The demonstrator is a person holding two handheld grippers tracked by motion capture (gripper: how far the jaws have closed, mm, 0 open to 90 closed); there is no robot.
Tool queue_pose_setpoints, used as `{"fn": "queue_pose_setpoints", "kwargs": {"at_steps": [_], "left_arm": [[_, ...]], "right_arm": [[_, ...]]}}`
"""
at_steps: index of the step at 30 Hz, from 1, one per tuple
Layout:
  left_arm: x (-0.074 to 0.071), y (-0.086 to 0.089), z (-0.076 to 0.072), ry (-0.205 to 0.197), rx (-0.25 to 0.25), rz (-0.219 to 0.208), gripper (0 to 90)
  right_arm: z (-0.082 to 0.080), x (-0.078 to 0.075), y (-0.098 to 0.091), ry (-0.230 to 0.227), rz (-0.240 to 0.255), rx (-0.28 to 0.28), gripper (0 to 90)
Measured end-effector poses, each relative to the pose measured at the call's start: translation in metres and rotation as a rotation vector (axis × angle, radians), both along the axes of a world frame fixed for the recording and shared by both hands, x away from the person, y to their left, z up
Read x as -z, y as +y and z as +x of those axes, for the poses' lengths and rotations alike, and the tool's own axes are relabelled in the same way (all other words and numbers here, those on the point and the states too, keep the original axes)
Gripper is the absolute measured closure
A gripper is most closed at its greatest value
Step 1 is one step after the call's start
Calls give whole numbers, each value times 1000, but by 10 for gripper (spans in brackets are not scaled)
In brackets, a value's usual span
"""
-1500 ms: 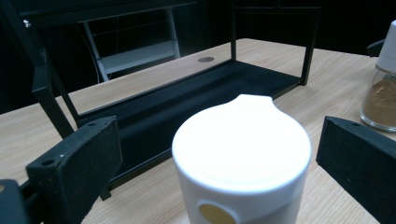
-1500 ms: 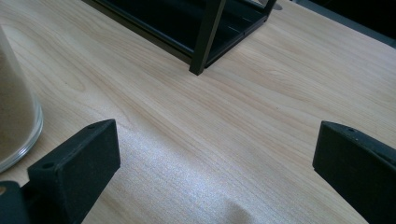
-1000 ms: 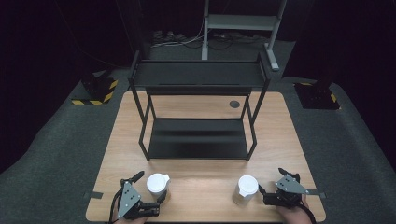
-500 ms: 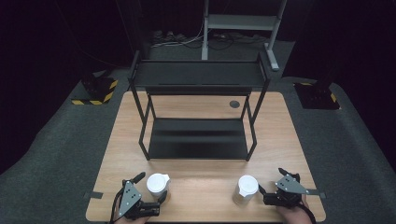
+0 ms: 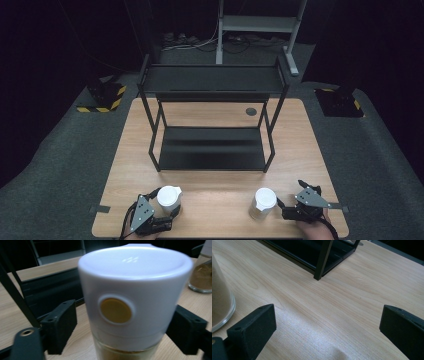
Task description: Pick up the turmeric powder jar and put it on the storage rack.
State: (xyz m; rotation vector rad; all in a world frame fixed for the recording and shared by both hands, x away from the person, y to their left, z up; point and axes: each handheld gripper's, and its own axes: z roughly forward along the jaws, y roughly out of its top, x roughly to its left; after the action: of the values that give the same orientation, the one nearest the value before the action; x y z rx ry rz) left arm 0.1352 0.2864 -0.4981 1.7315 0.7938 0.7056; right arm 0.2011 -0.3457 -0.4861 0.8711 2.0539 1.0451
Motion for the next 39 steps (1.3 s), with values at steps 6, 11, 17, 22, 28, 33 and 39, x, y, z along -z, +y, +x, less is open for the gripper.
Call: {"fn": "queue_pose_setpoints", "kwargs": {"at_steps": [6,11,17,22,28,33,39], "left_arm": [[4,4,1,-14,28,-15,291],[10,9,3,-15,38,-54,303],[11,10,5,-14,38,-65,304],[11,8,3,-22,29,-63,305],[10,11,0,-38,19,-102,304],[10,12,-2,-48,8,-122,305],[5,12,-6,-71,-4,-144,304]], "right_arm": [[0,0,0,0,1,-1,0],[0,0,-1,1,3,0,0],[0,0,-1,1,4,-1,0],[1,0,-1,3,4,-3,0],[1,0,-1,3,1,-4,0],[1,-1,0,4,-2,-6,0],[1,-1,-1,5,0,-5,0]]}}
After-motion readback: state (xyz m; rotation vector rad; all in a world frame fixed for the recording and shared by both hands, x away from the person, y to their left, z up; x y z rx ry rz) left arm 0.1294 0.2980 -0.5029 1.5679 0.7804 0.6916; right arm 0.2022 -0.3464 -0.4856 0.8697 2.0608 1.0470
